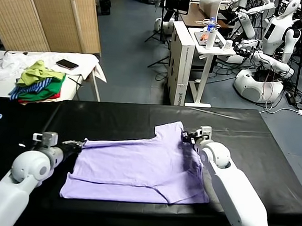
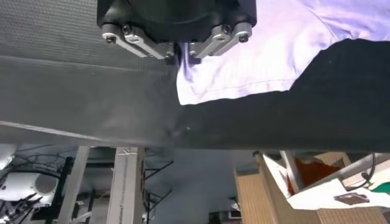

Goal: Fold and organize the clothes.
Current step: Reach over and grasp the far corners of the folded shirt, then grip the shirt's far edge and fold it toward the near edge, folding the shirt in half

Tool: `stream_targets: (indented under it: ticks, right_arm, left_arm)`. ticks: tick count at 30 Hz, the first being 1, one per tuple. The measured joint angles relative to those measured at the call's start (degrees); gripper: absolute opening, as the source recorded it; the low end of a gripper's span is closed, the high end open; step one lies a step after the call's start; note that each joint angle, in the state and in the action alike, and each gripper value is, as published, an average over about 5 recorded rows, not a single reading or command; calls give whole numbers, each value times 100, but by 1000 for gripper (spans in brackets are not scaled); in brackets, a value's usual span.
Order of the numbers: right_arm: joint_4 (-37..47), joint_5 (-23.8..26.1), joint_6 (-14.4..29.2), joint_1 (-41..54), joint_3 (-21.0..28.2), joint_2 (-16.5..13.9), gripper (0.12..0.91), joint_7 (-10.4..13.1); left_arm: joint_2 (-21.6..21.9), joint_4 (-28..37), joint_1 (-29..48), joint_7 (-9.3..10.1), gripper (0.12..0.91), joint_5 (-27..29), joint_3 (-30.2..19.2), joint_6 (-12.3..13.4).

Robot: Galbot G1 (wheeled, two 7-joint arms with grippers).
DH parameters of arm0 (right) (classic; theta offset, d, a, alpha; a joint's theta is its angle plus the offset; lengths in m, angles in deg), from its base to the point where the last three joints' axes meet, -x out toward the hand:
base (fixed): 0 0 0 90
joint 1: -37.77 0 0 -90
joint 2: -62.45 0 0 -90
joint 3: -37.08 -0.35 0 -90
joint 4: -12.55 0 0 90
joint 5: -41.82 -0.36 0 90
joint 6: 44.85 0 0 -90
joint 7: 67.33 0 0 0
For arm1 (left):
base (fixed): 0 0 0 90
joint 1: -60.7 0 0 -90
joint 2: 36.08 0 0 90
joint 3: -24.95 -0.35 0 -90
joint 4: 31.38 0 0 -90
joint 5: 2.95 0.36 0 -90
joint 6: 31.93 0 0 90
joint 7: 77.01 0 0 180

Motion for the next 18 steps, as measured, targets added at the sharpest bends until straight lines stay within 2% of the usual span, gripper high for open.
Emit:
stream_targets:
  ticks: [9,18]
  right_arm:
    - [-919,-234,83,-584,-382,-342,152,-15]
    - [-2045,-254,-157,-1558,-945,-772,152,7]
  left_arm:
    - [102,-149,18,-5,161,-25,100,13]
    - [266,-477,-201,-26,161,-36,252,25]
